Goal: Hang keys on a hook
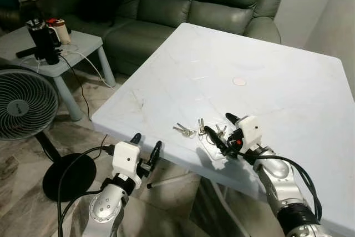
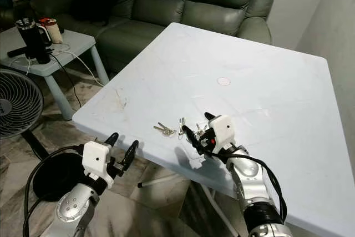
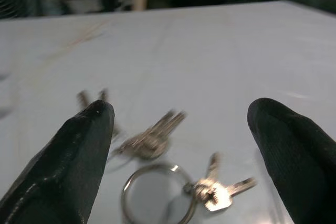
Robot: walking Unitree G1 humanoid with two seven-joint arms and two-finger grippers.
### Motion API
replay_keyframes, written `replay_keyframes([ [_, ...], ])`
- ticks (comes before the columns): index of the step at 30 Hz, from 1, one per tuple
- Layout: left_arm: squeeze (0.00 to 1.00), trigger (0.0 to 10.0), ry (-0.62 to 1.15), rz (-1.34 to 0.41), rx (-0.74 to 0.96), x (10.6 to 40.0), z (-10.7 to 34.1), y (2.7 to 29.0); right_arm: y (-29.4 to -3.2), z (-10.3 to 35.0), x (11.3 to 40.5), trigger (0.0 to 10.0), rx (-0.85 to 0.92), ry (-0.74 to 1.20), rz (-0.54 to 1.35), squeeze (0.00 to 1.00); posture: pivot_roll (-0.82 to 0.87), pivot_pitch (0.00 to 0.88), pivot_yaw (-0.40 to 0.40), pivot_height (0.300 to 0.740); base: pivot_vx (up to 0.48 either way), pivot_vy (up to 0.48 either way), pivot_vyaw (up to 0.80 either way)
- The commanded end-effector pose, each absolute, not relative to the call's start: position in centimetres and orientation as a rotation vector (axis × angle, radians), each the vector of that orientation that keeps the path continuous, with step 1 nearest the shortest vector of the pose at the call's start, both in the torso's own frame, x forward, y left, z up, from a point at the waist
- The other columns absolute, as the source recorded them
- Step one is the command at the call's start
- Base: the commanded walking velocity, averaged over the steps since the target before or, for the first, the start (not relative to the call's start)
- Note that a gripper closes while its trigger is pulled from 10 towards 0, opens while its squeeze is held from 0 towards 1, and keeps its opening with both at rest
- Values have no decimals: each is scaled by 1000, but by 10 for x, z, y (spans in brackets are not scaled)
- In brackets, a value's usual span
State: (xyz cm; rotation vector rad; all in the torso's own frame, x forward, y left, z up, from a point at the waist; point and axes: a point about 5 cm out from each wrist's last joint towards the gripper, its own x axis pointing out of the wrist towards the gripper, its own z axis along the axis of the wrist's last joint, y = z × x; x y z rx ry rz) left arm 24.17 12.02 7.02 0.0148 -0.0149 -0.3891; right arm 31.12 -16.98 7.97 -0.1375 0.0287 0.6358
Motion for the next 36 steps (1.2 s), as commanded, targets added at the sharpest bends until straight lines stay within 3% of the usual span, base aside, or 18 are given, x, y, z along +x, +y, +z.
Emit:
replay_keyframes([
  [1, 0, 10000, -25, -411, 38, 240, 73, 119, -174, 82, 313, 10000, -145, 42, 664, 0, -66, 28, -24, 740, 0, 0, 0],
  [11, 0, 10000, -18, -423, 39, 240, 73, 119, -201, 78, 308, 10000, -266, 169, 796, 0, -72, 27, -18, 740, 0, 0, 0],
  [25, 0, 10000, -13, -432, 39, 238, 72, 117, -225, 79, 301, 9961, -266, 317, 925, 0, -80, 33, -15, 740, 0, 0, 0],
  [26, 0, 10000, -12, -432, 39, 238, 72, 117, -226, 79, 301, 6627, -268, 322, 931, 0, -80, 34, -16, 740, 0, 0, 0],
  [27, 0, 10000, -11, -432, 38, 238, 72, 117, -226, 79, 300, 7255, -272, 325, 935, 0, -80, 34, -16, 740, 0, 0, 0],
  [28, 0, 10000, -11, -431, 38, 237, 72, 117, -226, 79, 300, 2353, -261, 328, 943, 0, -80, 34, -16, 740, 0, 0, 0],
  [29, 0, 10000, -10, -432, 38, 237, 72, 117, -226, 79, 299, 0, -253, 328, 953, 0, -80, 34, -16, 740, 0, 0, 0],
  [36, 0, 10000, -5, -431, 39, 236, 71, 117, -227, 82, 300, 0, -220, 316, 960, 0, -77, 35, -16, 740, 0, 0, 0],
])
